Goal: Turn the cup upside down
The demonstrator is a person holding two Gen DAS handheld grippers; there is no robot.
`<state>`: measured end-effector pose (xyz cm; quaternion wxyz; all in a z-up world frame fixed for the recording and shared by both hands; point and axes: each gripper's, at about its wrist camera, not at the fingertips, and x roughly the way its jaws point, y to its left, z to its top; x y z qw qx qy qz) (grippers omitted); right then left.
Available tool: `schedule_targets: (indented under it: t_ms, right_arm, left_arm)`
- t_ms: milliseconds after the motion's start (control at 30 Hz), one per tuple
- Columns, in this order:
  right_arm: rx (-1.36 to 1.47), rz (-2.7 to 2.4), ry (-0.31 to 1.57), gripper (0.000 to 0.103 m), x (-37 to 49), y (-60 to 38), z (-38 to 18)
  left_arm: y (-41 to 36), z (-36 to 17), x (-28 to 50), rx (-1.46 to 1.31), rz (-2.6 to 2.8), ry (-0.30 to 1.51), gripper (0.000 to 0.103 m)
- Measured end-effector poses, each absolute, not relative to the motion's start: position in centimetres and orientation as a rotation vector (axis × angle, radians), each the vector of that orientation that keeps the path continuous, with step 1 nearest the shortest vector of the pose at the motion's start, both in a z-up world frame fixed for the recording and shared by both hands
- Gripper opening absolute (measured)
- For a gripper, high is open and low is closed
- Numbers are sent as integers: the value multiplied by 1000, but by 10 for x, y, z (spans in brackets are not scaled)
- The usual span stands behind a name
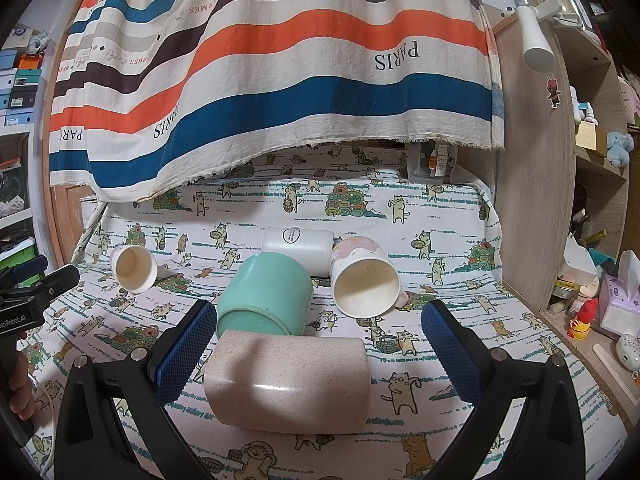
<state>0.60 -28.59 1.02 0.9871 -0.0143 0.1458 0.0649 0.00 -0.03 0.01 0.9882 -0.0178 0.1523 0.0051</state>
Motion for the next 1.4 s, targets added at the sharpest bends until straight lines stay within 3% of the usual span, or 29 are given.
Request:
schedule_targets:
  t_ms: [367,467,567,633,800,1100,1400]
  right_arm:
    - [-91,134,311,101,-7,-286,15]
    - [-78,143,353,85,-4,-298,22]
    - [-30,143,462,64,10,-315,22]
    - [-6,130,517,48,19,-324,18]
    - [10,69,580,36,25,-340,5]
    - [-34,45,634,30,33,-341,-8]
    - [59,124,629,30,42,-353,11]
  left_arm:
    - [-6,0,-19,-25,11,311,103]
    - [-20,3,-26,12,30,336,103]
    - [-35,5,-28,28,30,376,103]
    - [-43,5,-24,18,-17,421,93]
    - [-67,-4,-11,26,-95,526,53]
    - [-108,-9,-21,18,-255,630,31]
    - [-129,-14,-12,11,-307,678,30]
